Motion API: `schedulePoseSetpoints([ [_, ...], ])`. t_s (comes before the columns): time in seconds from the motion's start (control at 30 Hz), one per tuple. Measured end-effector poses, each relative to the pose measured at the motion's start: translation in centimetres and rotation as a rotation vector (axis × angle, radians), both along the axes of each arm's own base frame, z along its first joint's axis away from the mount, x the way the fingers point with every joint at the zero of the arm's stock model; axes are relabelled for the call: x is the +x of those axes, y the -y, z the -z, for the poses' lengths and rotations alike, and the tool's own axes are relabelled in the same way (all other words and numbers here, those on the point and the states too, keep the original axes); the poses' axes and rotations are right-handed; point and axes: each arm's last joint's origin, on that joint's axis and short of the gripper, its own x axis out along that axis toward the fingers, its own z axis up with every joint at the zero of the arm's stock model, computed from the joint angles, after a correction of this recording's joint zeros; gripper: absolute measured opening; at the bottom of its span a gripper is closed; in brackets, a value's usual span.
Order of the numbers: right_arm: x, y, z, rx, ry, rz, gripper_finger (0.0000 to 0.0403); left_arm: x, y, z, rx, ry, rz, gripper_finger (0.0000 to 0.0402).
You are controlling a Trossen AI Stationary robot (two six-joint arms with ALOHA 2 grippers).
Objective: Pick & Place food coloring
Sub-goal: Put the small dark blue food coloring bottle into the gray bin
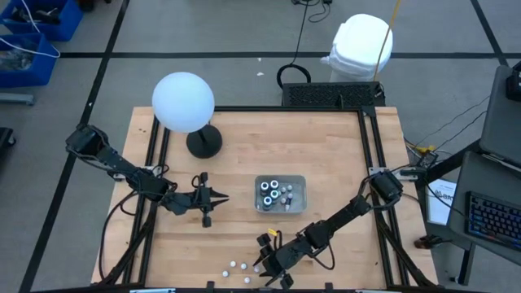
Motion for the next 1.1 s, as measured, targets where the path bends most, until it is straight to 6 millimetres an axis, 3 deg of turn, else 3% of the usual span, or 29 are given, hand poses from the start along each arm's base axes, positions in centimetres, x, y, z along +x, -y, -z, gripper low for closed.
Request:
schedulePoseSetpoints([
  [0.6,0.1,0.0,-0.1,0.005,0.019,0.034,0.0157,0.0,0.0,0.0,-0.017,0.0,0.002,0.0049],
  [0.9,0.4,0.0,1.6,-0.019,0.016,0.044,0.0157,0.0,0.0,0.0,-0.017,-0.001,0.002,0.0049],
  [1.1,0.3,0.0,1.4,-0.001,0.0,0.025,0.0157,0.0,0.0,0.1,-0.015,-0.006,0.002,0.0049],
])
